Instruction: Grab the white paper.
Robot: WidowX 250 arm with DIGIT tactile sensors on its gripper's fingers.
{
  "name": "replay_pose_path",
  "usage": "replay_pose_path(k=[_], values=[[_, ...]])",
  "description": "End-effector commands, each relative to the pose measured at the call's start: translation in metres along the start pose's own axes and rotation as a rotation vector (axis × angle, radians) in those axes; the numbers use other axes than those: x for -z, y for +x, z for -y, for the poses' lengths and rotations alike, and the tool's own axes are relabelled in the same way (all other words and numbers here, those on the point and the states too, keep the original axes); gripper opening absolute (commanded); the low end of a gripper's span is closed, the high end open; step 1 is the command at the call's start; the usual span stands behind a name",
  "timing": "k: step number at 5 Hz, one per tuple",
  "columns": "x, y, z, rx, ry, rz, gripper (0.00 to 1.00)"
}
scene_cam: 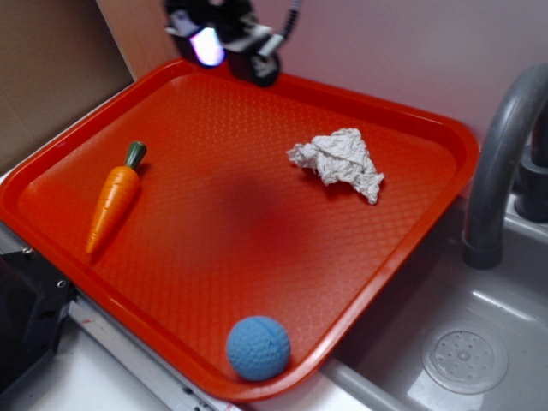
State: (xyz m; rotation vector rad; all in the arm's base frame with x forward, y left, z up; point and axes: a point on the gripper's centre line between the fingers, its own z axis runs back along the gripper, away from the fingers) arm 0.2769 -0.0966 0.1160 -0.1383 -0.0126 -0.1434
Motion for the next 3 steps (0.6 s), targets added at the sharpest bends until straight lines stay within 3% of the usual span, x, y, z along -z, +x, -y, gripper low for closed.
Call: replay_pose_path(k=[1,2,3], values=[[0.02,0.031,0.009,0.023,0.054,-0.023,1.0],[0.044,0.03,0.01,0.062,0.06,-0.072,1.0],[0.063,0.031,0.018,0.095,0.029,-0.127,1.0]])
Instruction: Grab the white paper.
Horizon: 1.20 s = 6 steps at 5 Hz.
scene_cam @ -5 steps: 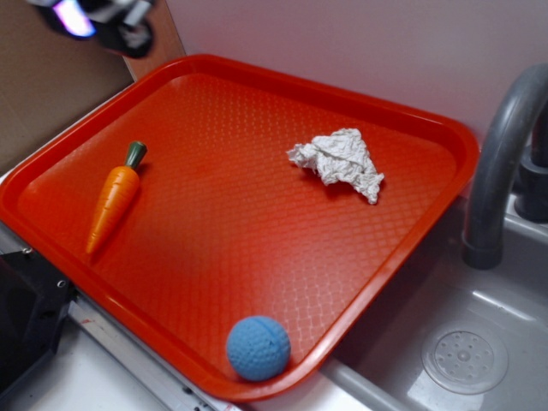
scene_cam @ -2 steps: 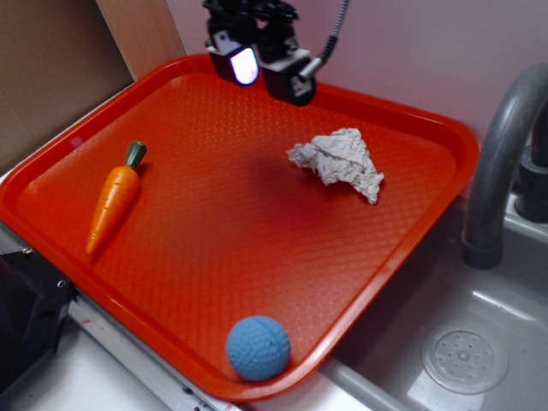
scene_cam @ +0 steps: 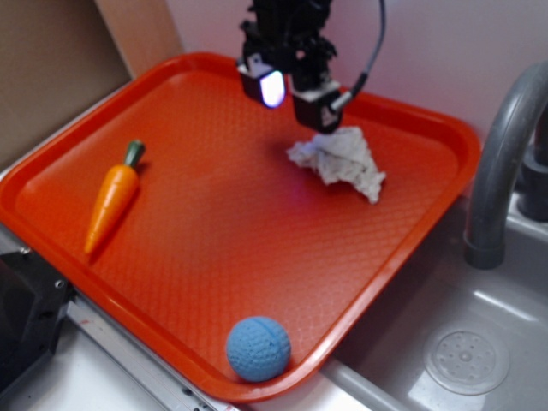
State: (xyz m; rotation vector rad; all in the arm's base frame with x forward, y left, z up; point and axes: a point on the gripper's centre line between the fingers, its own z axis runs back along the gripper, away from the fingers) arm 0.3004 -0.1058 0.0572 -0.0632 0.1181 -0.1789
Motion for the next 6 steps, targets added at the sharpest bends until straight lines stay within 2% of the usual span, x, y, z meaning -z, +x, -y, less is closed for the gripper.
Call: replay_pose_path(k=[1,2,3,4,6], values=[[0.017,0.009,0.035,0.107,-0.079,-0.027,1.0],[0.031,0.0,0.077,0.141,-0.083,-0.046,1.0],[0.041,-0.002,0.094,0.142,-0.049,-0.065,0.89],[0.043,-0.003,0.097,0.122,-0.005,-0.067,0.0],[0.038,-0.007,0.092,0.09,0.025,-0.061,0.0]])
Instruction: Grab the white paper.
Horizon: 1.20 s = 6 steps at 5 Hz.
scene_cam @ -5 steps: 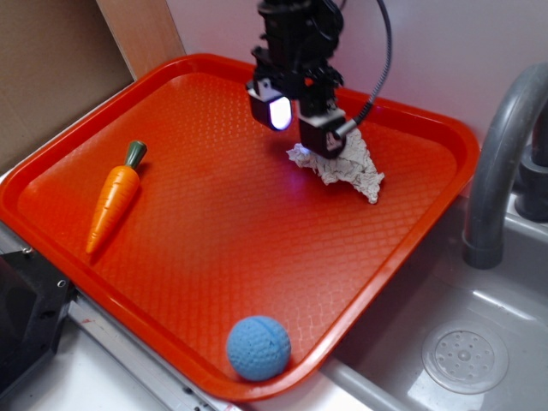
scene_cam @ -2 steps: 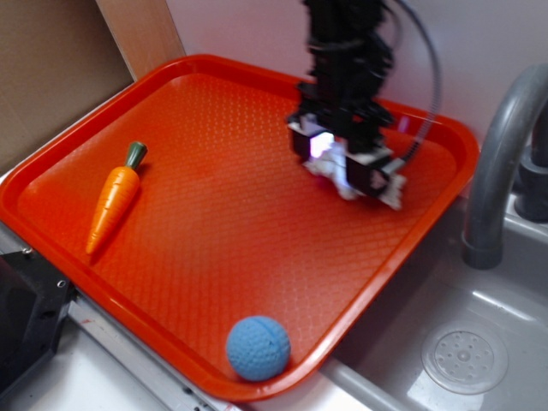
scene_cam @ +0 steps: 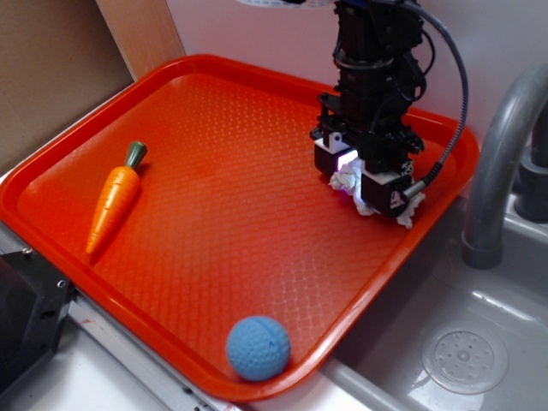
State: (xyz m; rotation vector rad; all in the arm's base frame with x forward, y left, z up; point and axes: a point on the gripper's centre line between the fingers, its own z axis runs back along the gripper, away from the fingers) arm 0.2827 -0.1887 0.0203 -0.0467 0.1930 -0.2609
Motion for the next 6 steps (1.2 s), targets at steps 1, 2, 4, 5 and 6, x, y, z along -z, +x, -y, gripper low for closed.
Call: replay_pose_path(k=[1,2,4,5,6], values=[[-0.014,-0.014,-0.003,-0.017,0.01,0.025,0.0],[-0.035,-0.025,-0.013,-0.058,0.057,0.042,0.0],[-0.119,-0.054,-0.079,-0.227,0.129,0.151,0.0],[-0.161,-0.104,-0.11,-0.291,0.077,0.193,0.0],[-0.189,-0.152,-0.136,-0.369,0.001,0.224,0.0]])
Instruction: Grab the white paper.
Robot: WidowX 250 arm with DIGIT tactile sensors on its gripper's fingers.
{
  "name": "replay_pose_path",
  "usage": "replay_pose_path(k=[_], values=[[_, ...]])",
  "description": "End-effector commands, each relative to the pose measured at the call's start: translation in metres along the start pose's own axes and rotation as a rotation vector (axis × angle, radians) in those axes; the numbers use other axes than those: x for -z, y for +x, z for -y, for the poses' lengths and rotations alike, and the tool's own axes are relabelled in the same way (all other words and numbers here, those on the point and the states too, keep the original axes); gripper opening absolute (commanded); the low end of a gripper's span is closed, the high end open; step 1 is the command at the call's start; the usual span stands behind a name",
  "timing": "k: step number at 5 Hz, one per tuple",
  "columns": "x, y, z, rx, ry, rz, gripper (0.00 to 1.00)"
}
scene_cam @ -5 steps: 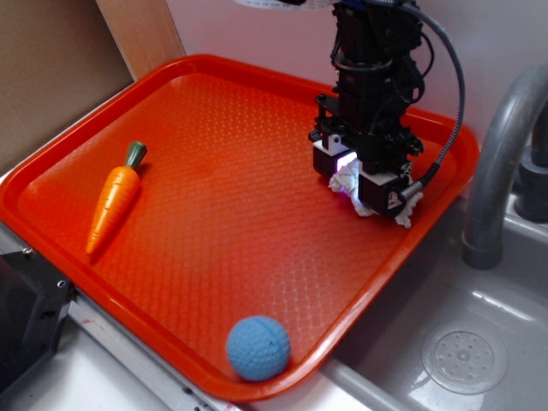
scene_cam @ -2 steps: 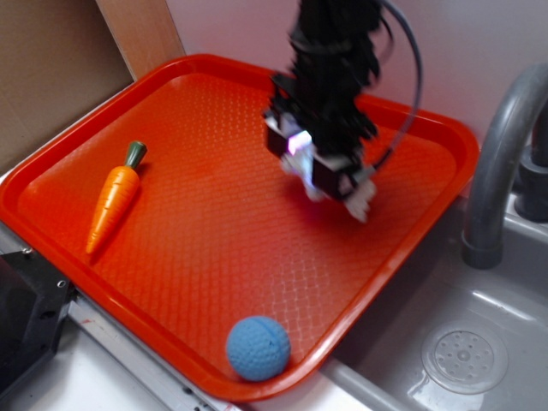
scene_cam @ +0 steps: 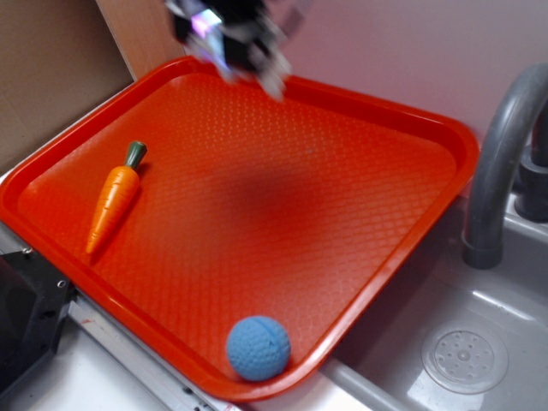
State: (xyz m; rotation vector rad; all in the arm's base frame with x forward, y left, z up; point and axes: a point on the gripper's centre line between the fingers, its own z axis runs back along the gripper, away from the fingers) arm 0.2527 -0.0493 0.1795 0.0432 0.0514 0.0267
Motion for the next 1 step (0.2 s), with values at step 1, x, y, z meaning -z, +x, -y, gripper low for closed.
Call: replay_pose_path(k=[1], values=[[-0.0321,-0.0366,-0.0346,0.001,-0.092,0.013,0.0]])
